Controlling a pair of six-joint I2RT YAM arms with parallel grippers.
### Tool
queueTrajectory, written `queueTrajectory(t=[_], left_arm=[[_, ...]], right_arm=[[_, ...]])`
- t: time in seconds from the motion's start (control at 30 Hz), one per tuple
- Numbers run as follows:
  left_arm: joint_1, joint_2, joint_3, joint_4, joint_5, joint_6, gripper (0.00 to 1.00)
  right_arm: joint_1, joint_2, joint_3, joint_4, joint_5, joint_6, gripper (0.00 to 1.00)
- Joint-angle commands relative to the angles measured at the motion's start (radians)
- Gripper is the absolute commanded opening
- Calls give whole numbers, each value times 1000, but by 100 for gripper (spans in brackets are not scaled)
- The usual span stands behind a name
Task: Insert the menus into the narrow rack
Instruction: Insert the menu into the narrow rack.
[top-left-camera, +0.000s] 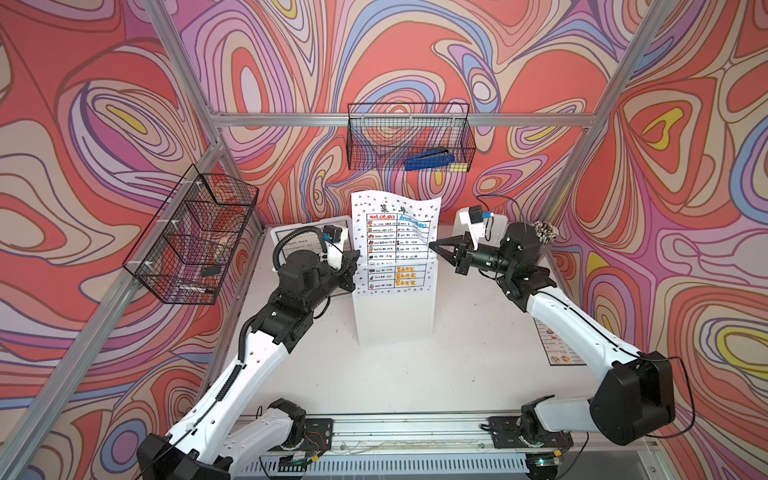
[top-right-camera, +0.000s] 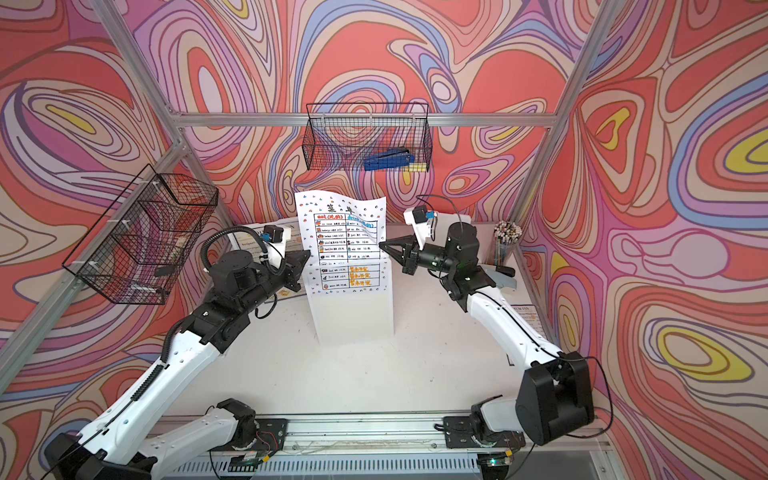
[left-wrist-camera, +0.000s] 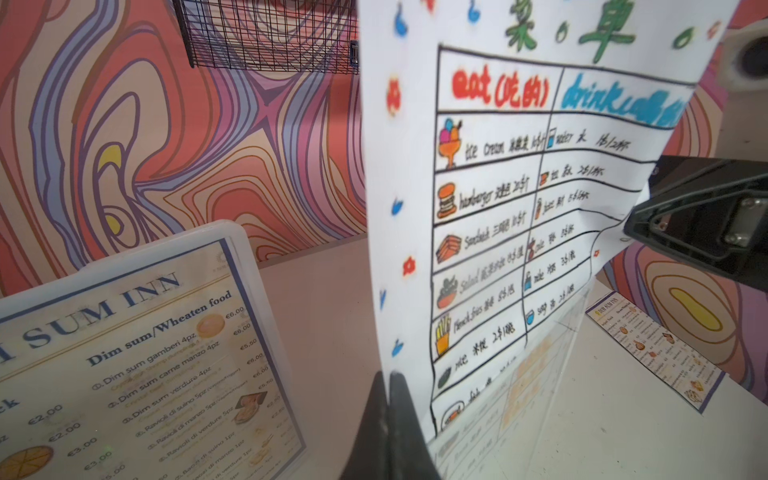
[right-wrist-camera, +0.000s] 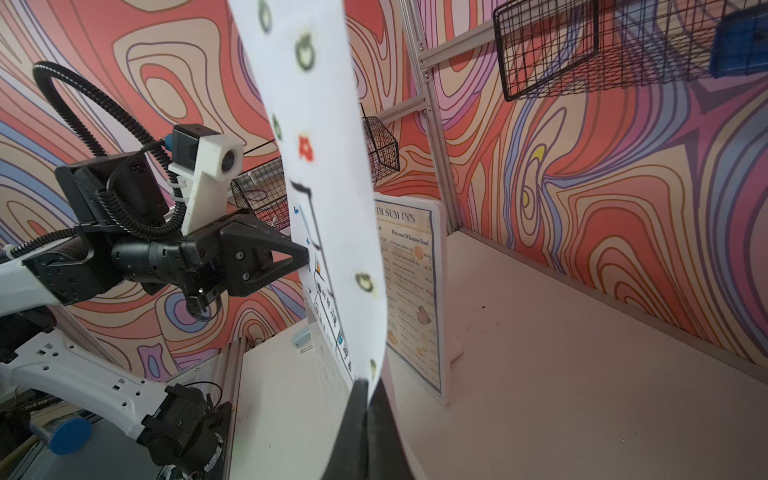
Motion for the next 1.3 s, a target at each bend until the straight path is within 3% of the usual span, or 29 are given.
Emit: queueTrajectory(t=[0.0,0.4,0.6,0.97,1.1,1.27], left_arm=[[8,-14,-7,-17,-2,-17,0],[8,-97,-90,-20,-1,-26,0],[7,-95,-123,7,5,-37,0],[8,-164,-190,6,-4,-61,0],[8,-177,-206,5,3,-68,0],[7,-174,-212,8,25,-63,0]], right_arm=[[5,21,18,-34,33,-30,0],[42,53,35,-59,16,-65,0],[43,24,34,-125,90,-123,0],[42,56,81,-137,31,-120,0],[42,63,95,-99,32,-89,32],[42,101,145,-61,18,-59,42]])
